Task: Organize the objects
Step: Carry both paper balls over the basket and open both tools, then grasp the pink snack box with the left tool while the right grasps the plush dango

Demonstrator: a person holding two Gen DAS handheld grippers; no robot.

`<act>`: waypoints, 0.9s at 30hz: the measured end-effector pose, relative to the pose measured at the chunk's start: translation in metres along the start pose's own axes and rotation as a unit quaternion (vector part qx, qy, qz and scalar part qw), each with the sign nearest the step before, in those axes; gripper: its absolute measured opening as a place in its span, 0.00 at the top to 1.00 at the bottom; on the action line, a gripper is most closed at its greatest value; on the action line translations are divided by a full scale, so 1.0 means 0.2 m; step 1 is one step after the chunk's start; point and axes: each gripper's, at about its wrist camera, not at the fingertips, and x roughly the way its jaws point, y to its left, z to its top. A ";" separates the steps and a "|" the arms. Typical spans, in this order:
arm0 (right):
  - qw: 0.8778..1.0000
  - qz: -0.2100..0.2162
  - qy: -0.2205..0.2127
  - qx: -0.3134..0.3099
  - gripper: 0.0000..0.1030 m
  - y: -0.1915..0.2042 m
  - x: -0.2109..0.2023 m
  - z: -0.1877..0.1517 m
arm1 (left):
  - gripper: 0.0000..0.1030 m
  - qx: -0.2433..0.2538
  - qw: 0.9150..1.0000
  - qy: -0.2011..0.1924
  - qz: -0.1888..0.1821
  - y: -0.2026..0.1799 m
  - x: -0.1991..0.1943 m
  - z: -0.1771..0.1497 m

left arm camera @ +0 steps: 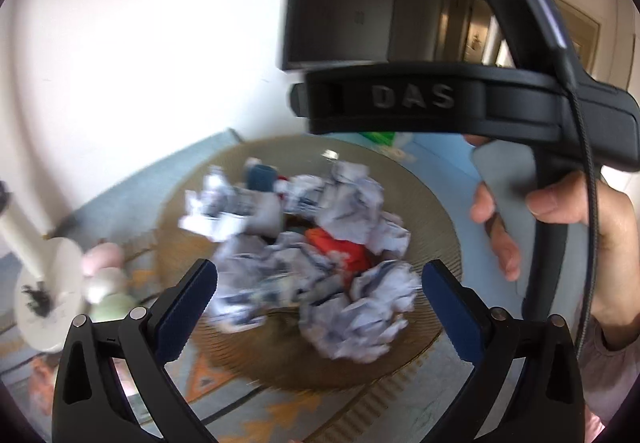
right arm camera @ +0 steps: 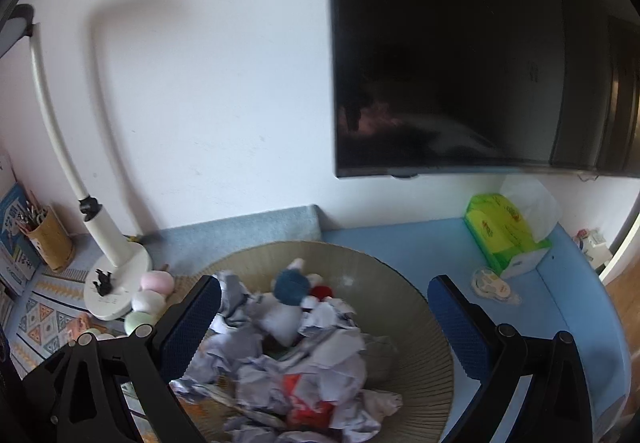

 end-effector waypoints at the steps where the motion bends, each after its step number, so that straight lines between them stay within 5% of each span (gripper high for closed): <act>1: 1.000 0.001 -0.004 -0.004 0.00 0.04 -0.02 0.01 | 0.01 -0.003 1.000 -0.006 0.015 0.04 -0.05 0.01; 10: 0.996 0.057 -0.047 -0.058 0.00 0.54 -0.29 0.09 | 0.01 -0.020 0.987 -0.046 0.152 0.55 -0.58 -0.05; 15: 0.991 0.110 -0.037 -0.068 0.00 0.88 -0.27 -0.02 | 0.01 -0.037 0.974 -0.013 0.222 0.88 -0.70 -0.26; 21: 0.984 0.147 0.032 -0.096 0.00 1.21 -0.03 -0.33 | 0.01 -0.119 0.972 0.027 0.201 1.16 -0.68 -0.56; 27: 0.979 0.128 0.085 -0.136 0.00 1.29 0.22 -0.58 | 0.01 -0.137 0.968 0.064 0.198 1.27 -0.51 -0.72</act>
